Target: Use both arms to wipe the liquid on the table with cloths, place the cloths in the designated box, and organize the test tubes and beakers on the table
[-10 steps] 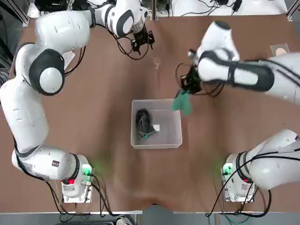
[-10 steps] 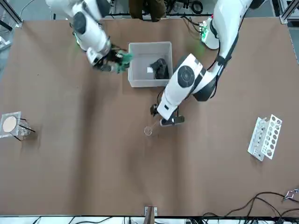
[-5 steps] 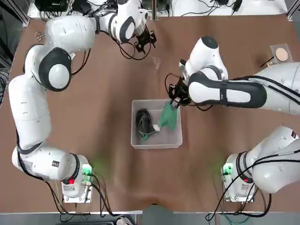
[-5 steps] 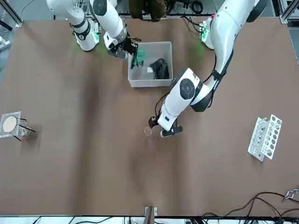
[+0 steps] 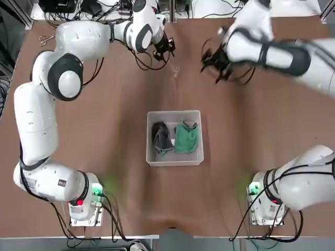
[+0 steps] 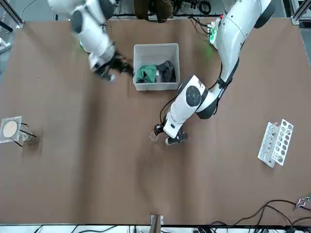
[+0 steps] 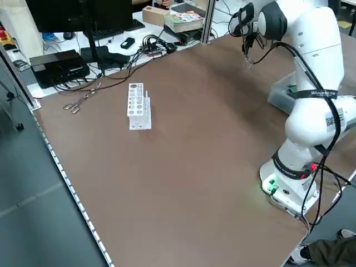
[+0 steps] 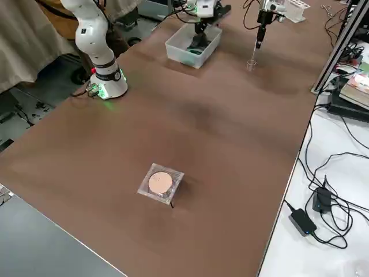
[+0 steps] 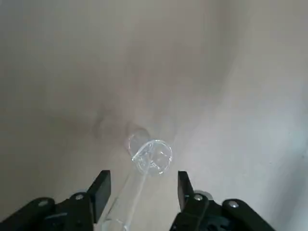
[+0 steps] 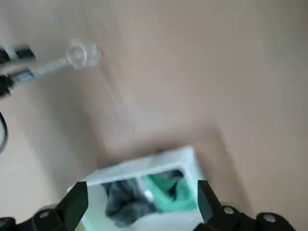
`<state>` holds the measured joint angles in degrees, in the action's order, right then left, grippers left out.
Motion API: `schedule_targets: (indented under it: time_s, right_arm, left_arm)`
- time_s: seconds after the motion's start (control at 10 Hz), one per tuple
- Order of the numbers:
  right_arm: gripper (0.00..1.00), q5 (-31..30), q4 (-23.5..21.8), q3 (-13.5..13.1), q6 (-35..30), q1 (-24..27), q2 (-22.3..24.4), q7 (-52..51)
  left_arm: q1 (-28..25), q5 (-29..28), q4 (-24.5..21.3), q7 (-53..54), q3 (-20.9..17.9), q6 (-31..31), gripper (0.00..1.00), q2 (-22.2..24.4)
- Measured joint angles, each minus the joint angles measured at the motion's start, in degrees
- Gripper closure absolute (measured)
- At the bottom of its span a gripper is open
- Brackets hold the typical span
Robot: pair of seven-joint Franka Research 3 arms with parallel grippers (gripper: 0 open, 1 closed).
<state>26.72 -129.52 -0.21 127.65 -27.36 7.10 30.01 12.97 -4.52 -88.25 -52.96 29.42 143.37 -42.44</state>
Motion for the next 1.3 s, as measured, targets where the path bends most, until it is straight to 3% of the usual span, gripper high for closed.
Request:
schedule_targets:
  time_s: [0.3, 0.7, 0.8, 0.9, 1.1, 1.3]
  right_arm:
    - [0.00, 1.3, 7.7, -0.3, -5.6, 13.3, -8.4, -32.8]
    - [0.00, 18.6, 11.2, -0.3, -8.6, 24.4, -20.2, -77.4]
    - [0.00, 22.3, 12.1, -0.3, -9.4, 26.1, -23.5, -87.5]
    - [0.00, 26.3, 13.0, -0.2, -9.6, 27.0, -26.4, -97.2]
    - [0.00, 34.6, 14.7, 0.2, -9.7, 27.1, -31.3, -113.9]
    - [0.00, 45.4, 15.4, 1.2, -10.4, 27.0, -35.2, -131.8]
  left_arm:
    - [0.0, 0.0, 0.0, 0.0, -0.4, 0.0, 0.41, -0.8]
    - [0.3, 0.0, 0.0, 0.1, -0.5, 0.0, 0.46, -1.4]
    - [0.3, 0.0, 0.0, 0.1, -0.5, 0.0, 0.47, -1.4]
    - [0.3, 0.0, 0.1, 0.1, -0.5, 0.0, 0.58, -1.4]
    - [0.3, 0.0, 0.1, 0.1, -0.5, 0.0, 0.67, -1.4]
    - [0.4, 0.0, 0.2, 0.1, -0.5, 0.0, 0.72, -1.4]
